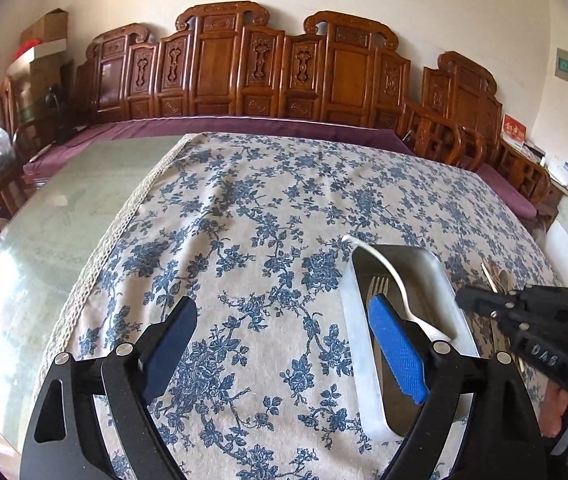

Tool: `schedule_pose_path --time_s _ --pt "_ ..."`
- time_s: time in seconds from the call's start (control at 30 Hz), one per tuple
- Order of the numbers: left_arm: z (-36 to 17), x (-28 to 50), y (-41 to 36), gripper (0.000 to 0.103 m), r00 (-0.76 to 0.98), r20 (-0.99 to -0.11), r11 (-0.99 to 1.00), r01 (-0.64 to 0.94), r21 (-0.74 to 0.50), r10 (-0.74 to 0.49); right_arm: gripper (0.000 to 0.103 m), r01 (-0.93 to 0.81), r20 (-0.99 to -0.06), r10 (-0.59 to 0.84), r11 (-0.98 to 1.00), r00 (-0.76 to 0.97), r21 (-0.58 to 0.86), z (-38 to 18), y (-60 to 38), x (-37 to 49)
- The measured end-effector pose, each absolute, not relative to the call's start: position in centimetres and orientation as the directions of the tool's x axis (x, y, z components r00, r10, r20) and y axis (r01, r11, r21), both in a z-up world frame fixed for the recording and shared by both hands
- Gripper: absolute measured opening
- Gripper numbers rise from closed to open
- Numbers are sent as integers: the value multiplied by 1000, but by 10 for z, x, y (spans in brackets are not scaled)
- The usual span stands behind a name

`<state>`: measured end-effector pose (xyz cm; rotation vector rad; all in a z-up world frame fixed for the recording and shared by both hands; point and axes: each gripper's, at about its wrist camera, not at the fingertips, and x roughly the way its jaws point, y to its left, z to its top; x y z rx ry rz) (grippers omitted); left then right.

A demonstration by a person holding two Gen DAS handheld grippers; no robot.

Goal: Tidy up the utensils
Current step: 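Carry the white plastic spoon into the grey tray and open the right gripper, then return the right gripper to the pile and grasp a wooden chopstick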

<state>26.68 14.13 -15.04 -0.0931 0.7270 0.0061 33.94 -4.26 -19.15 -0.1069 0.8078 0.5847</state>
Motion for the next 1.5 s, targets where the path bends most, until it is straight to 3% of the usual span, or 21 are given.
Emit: schedule_pose_path --time_s 0.2,0.27,0.3,0.33,0.63,0.7,0.73,0.77,1.1,1.5 --pt "-151 266 141 84 750 -660 996 -32 -87 -34 3 -527 -705 448 841 550 124 -193 -48 344" --pt "-150 266 139 84 750 -661 996 -31 -82 -31 14 -535 -714 447 836 539 119 -197 -45 348" --pt "-150 266 138 84 750 -660 996 -29 -84 -34 29 -547 -717 455 828 528 122 -201 -43 351" --pt "-150 266 138 84 751 -659 996 -26 -86 -38 36 -551 -724 450 826 523 115 -205 -40 355" --pt "-152 266 135 84 748 -663 996 -22 -82 -38 35 -550 -808 386 830 444 94 -244 -8 407" --pt "-152 266 135 84 745 -666 996 -23 -82 -38 27 -533 -828 355 842 434 82 -252 -6 414" --pt "-153 266 136 84 745 -666 996 -24 -83 -37 15 -534 -831 353 842 429 82 -254 -6 415" --pt "-153 266 136 84 744 -667 996 -25 -84 -38 11 -534 -834 347 842 430 75 -254 -6 414" --pt "-152 265 131 84 747 -664 997 -15 -79 -41 12 -497 -846 380 852 374 164 -241 -27 378" --pt "-143 260 91 84 766 -635 995 65 -78 -100 14 -445 -731 428 876 531 189 -192 -118 337"
